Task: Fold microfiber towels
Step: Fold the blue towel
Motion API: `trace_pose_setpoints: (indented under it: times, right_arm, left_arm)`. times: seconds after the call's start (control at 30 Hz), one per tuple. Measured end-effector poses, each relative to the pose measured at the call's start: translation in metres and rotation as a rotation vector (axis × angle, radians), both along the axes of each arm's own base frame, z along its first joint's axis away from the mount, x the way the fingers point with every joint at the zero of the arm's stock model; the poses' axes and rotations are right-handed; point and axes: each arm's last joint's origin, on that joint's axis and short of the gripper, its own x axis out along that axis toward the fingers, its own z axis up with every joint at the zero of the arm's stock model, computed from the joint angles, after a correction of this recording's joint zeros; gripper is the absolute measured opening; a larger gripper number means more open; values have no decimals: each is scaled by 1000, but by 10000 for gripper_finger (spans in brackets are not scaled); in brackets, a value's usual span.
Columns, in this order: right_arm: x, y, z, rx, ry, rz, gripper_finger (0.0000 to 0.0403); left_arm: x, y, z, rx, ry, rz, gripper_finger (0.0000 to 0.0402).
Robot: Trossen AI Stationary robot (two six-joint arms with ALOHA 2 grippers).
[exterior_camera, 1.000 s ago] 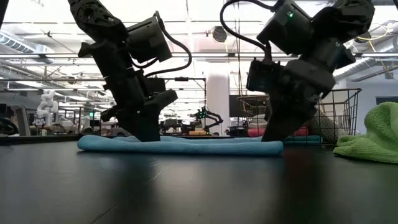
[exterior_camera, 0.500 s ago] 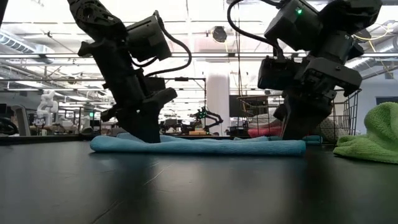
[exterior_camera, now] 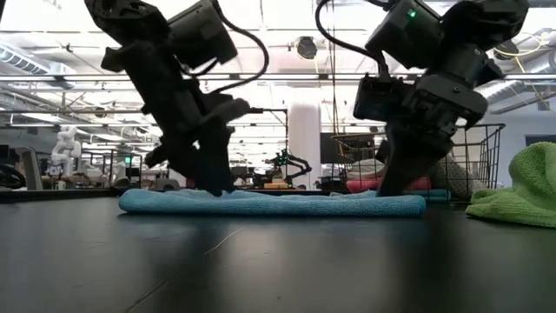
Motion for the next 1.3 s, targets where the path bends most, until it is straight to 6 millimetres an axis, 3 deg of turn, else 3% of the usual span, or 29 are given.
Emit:
trace_pose_setpoints:
  times: [0.23, 0.4, 0.53, 0.77, 0.93, 1.13, 1.3]
  right_arm:
    - [7, -2, 5, -2, -81, 2, 0]
    - [6, -16, 6, 6, -61, -66, 1]
    - [3, -30, 15, 19, -64, -131, 24]
    - [-9, -49, 44, 53, -75, -245, 94]
    - [-16, -55, 68, 217, -153, -317, 133]
    - [-9, -57, 112, 219, -252, -286, 142]
    - [0, -57, 144, 166, -203, -239, 140]
  left_arm:
    - [3, 0, 14, 0, -87, 3, 126]
    - [1, -1, 22, 20, -103, -3, 126]
    - [-1, -1, 24, 27, -99, 0, 126]
    - [-3, 0, 22, 38, -73, 6, 126]
    - [-3, 1, 23, 62, -72, 23, 126]
    - [-3, 3, 23, 69, -75, 29, 126]
    - [-3, 4, 23, 72, -77, 31, 126]
